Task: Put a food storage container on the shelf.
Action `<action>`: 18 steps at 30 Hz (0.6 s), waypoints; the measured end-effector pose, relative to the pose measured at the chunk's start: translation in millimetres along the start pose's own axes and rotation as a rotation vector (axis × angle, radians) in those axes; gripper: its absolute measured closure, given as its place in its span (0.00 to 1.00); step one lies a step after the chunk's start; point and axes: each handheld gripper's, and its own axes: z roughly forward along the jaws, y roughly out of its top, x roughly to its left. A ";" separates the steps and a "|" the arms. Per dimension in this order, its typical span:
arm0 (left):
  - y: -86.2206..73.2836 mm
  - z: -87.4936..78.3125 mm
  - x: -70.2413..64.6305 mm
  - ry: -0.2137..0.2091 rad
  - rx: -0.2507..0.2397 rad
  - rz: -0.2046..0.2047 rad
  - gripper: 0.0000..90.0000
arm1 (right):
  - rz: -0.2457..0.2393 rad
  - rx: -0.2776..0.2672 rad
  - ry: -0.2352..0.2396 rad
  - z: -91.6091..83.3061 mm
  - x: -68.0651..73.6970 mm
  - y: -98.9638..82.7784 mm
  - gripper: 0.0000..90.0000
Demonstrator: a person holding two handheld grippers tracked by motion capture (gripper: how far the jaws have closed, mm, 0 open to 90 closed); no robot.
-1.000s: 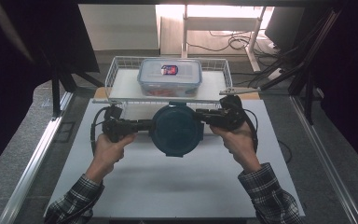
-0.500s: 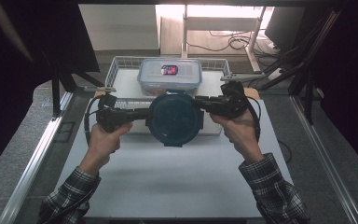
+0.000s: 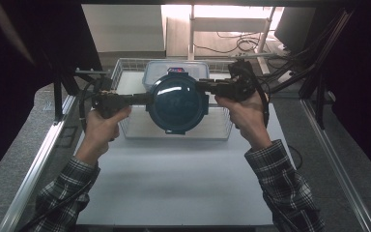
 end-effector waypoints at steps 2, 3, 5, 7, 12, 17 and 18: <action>7.4 -0.3 0.2 -0.001 -0.003 0.000 0.65 | -0.001 -0.008 -0.004 0.2 -0.7 7.1 0.82; 10.8 -0.5 0.2 -0.003 -0.003 -0.004 0.65 | -0.005 -0.013 -0.008 0.3 -0.8 10.8 0.82; 17.3 -0.5 1.0 -0.011 -0.008 -0.015 0.65 | -0.008 -0.020 -0.013 0.5 -1.2 18.2 0.82; 24.1 -0.6 2.2 -0.013 -0.010 -0.018 0.65 | -0.009 -0.023 -0.017 0.9 -1.7 25.8 0.82; 42.9 0.2 5.7 -0.014 -0.012 -0.024 0.65 | -0.010 -0.029 -0.026 4.0 -5.9 43.8 0.82; 63.7 2.8 11.6 -0.013 -0.010 -0.033 0.65 | -0.003 -0.040 -0.032 9.2 -15.0 61.4 0.82; 67.8 3.5 13.0 -0.012 -0.013 -0.034 0.65 | -0.003 -0.044 -0.035 10.6 -16.9 64.9 0.82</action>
